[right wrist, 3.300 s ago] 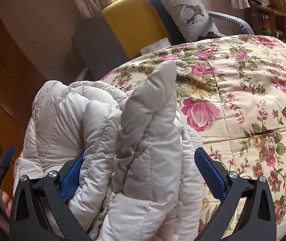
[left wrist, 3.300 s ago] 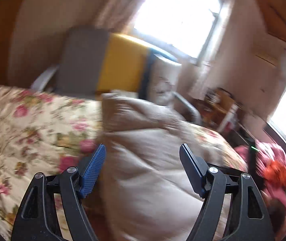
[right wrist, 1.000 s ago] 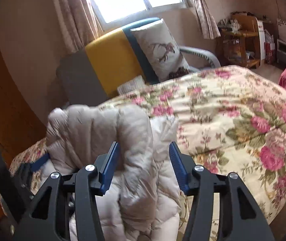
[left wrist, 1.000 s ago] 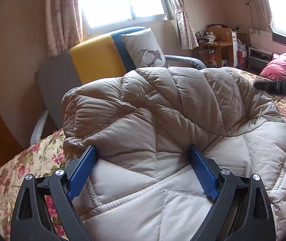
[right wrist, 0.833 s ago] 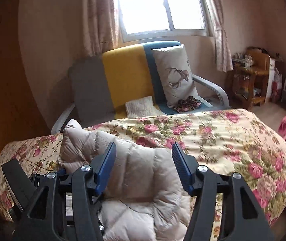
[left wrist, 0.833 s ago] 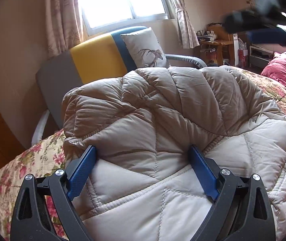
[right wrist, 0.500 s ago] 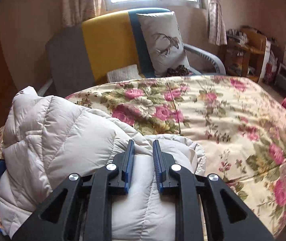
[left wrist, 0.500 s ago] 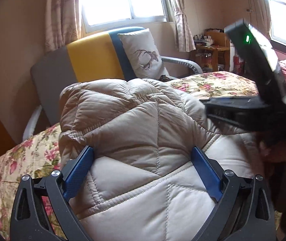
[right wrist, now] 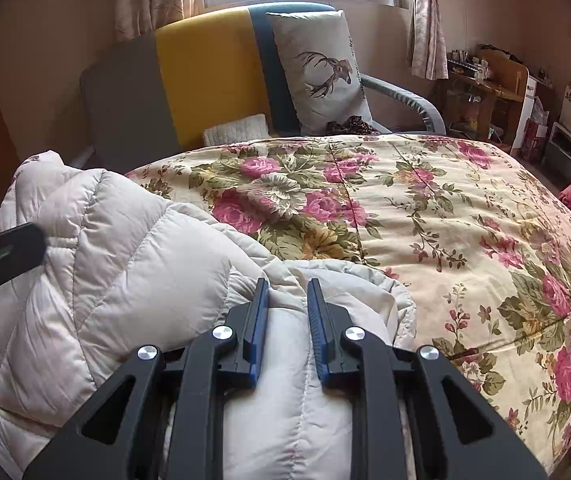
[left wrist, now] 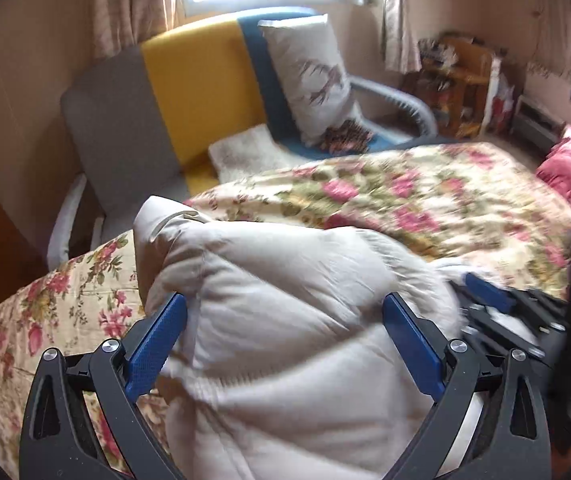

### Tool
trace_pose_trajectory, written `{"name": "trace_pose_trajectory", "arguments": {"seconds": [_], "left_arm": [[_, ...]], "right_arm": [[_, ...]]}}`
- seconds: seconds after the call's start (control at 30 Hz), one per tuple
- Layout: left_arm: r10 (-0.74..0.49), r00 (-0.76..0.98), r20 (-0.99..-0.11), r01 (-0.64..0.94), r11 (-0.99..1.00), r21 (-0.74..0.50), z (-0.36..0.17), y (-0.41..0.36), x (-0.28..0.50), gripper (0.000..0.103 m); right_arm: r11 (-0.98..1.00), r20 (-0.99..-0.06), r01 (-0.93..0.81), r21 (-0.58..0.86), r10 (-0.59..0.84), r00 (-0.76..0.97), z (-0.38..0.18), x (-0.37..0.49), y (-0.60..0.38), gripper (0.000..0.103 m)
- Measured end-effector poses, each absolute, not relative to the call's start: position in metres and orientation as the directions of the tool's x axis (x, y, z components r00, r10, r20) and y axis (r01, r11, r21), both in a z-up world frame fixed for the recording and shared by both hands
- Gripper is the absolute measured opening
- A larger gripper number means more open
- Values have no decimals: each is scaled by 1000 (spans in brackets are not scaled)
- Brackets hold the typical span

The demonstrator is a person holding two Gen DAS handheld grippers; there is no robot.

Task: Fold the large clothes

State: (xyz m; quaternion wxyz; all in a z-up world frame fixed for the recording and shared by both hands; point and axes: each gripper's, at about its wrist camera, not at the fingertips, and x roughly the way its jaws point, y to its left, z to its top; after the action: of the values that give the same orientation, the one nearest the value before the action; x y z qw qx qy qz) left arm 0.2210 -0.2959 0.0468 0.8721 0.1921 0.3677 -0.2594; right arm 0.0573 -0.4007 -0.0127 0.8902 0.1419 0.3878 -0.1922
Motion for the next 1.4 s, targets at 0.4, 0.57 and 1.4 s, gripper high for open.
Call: {"name": "trace_pose_trajectory", "arguments": {"seconds": [0.4,0.57,1.4], "left_arm": [[-289,502,-815,606,790,93,-24,-319,277,100],[-286,524,-802,590,801,100,-25,-313,271,100],[-426,610,-668,614,788,58,2,-228,136,99]], "right_arm": [[843,-801,522,129,-222,556,-28,74,-421,20],[851,-805,514,107,-229,547,-31,79,-419,20],[869,-685,494,1,-359,634,3,-16,-379,85]]}}
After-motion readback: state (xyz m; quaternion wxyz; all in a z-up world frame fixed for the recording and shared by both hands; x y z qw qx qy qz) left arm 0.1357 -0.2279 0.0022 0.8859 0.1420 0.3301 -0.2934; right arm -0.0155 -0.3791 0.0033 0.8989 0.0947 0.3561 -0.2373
